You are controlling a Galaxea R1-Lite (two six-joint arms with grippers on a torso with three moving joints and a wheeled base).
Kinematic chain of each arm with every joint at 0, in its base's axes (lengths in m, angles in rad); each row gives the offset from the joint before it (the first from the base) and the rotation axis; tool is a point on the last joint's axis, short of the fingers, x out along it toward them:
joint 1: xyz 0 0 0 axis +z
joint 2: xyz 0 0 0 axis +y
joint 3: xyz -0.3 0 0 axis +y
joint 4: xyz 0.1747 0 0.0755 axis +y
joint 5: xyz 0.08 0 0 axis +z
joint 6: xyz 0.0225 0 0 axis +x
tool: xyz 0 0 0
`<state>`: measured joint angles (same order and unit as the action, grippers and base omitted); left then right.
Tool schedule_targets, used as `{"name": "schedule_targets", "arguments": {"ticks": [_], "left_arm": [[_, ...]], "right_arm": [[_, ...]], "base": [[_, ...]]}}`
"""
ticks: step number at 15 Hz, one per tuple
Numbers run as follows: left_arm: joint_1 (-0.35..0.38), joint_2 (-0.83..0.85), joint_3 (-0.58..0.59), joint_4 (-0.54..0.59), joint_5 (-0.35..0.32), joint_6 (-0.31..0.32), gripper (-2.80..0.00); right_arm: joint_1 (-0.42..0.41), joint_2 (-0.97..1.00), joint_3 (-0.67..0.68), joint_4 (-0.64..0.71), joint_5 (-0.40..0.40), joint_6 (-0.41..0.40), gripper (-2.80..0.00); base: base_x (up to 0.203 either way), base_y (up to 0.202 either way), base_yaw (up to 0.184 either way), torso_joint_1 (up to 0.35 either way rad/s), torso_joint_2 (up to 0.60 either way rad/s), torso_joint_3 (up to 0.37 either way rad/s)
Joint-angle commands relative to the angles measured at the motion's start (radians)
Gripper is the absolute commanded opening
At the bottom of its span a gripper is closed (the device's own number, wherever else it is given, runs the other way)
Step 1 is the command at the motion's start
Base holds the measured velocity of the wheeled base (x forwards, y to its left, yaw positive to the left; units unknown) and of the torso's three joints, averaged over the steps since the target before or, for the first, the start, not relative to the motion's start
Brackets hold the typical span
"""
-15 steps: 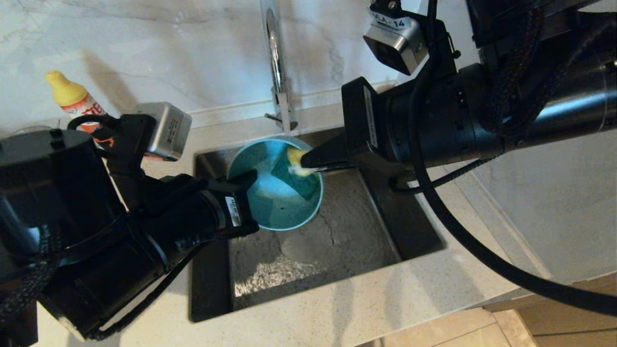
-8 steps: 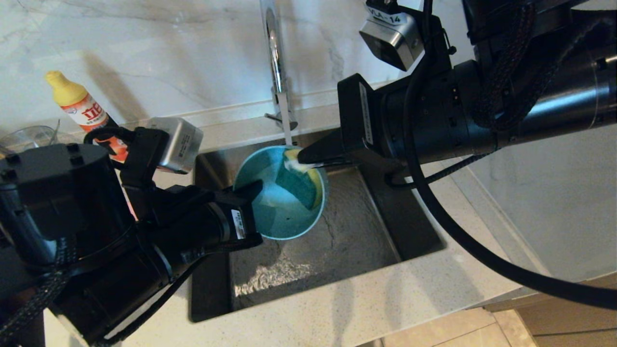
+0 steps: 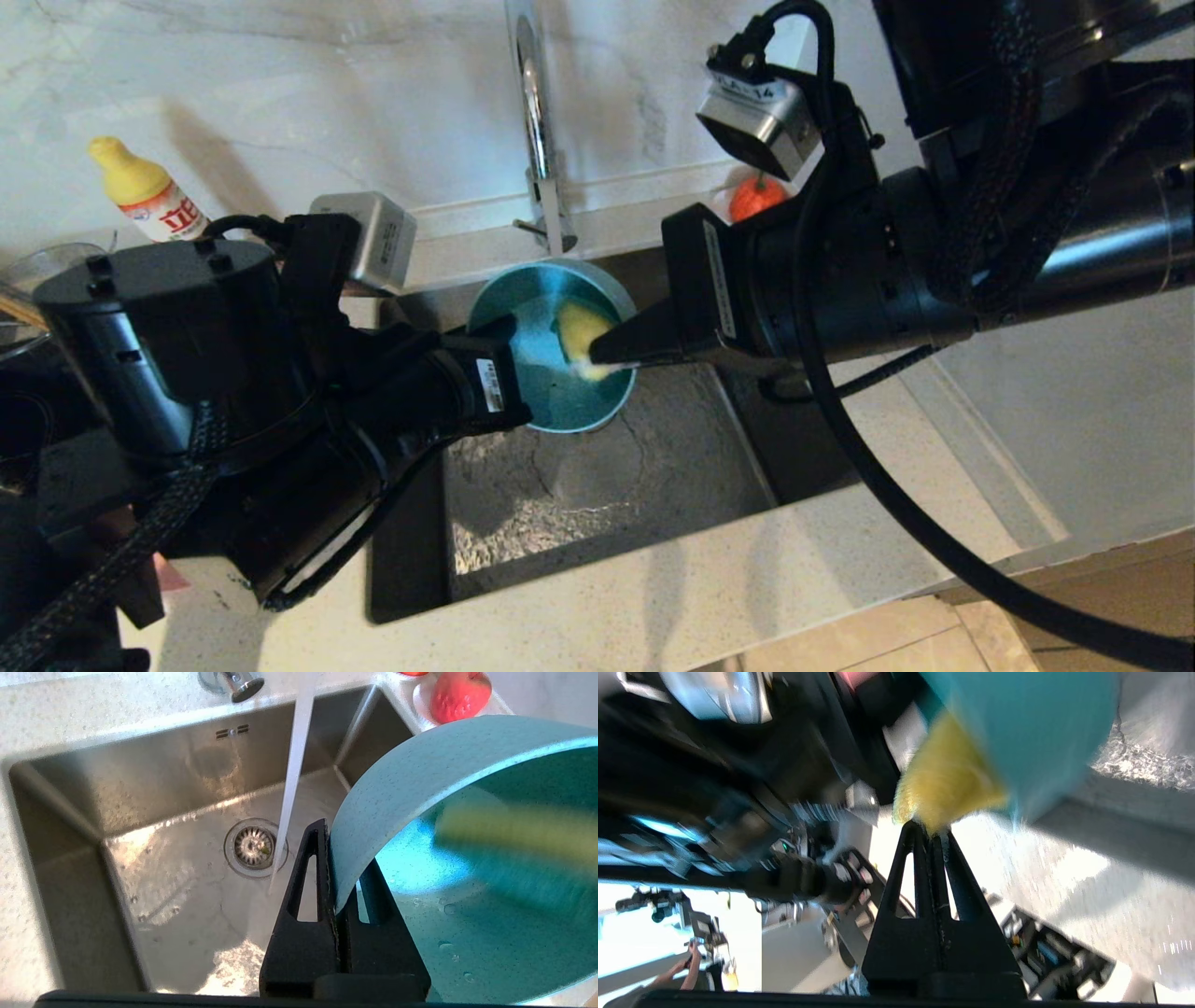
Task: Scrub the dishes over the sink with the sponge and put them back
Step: Wipe the bowl
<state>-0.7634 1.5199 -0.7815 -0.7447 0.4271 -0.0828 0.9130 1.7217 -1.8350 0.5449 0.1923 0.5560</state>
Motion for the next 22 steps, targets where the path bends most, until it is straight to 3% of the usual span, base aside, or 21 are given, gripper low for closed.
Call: {"name": "schedule_targets", "arguments": {"ticks": [1, 12, 22], "left_arm": [[0.014, 0.052, -0.055, -0.007, 0.032, -0.003, -2.80], [0.025, 0.026, -0.080, -0.010, 0.047, -0.008, -2.80], [0.024, 0.020, -0.035, -0.010, 0.041, -0.008, -2.80]], "right_arm": [[0.003, -0.020, 0.061, 0.003, 0.004, 0.004, -2.80], [0.049, 0.035, 0.038, -0.052, 0.009, 0.001, -2.80], [-0.074, 0.035, -0.095, -0.071, 0.007, -0.001, -2.80]], "base": [[0.000, 0.000, 0.000, 0.000, 0.00, 0.000], [0.000, 0.000, 0.000, 0.000, 0.00, 0.000], [0.000, 0.000, 0.000, 0.000, 0.00, 0.000]]}}
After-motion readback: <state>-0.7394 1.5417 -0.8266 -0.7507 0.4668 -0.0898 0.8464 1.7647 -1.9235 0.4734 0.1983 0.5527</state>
